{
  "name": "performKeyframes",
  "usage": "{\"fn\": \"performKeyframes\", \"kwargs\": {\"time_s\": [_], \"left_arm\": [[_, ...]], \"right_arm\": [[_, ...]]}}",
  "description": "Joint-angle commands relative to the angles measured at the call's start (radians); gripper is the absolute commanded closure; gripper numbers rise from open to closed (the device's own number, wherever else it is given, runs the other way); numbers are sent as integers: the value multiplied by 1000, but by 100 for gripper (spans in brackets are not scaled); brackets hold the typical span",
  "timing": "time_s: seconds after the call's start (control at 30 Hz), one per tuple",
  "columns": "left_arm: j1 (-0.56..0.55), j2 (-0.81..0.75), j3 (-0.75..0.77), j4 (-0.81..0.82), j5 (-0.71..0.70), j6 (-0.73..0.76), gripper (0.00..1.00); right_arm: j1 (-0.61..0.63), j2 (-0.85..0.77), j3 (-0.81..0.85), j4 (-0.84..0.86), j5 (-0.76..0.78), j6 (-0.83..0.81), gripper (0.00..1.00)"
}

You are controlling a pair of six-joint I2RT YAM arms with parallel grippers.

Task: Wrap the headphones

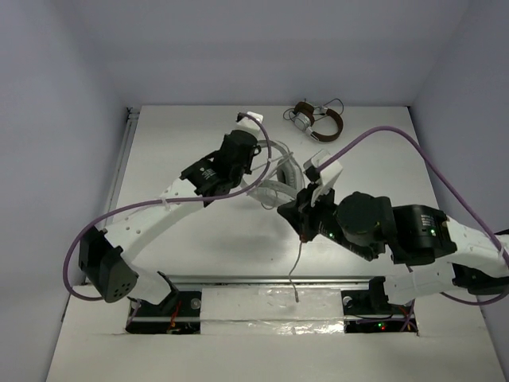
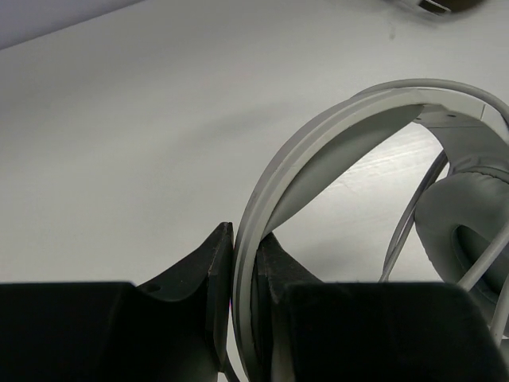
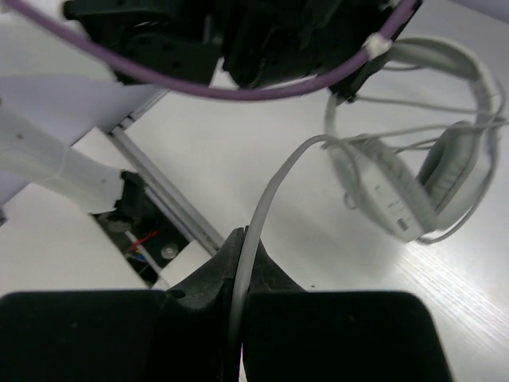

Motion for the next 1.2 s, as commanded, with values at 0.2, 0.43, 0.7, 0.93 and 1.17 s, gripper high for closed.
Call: {"fn": "performKeyframes", "kwargs": {"time_s": [0.2,0.43,0.7,0.93,1.17], "left_arm": [[-87,-64,0,39,217,-4,100],[-116,-41,-66,9,248,-8,100],[-116,-135,-126,19,450,35,100],[-116,-175,-167,-1,560,62,100],[-80,-252,-186,34,722,68,100]], "right_arm": [[-243,-2,-28,39,-40,-158,100],[-286,23,-19,127,-55,-214,100],[-413,-45,-57,144,1,-243,100],[-588,-89,-109,153,-52,-272,100],[-680,-101,-241,168,-48,-217,100]]}}
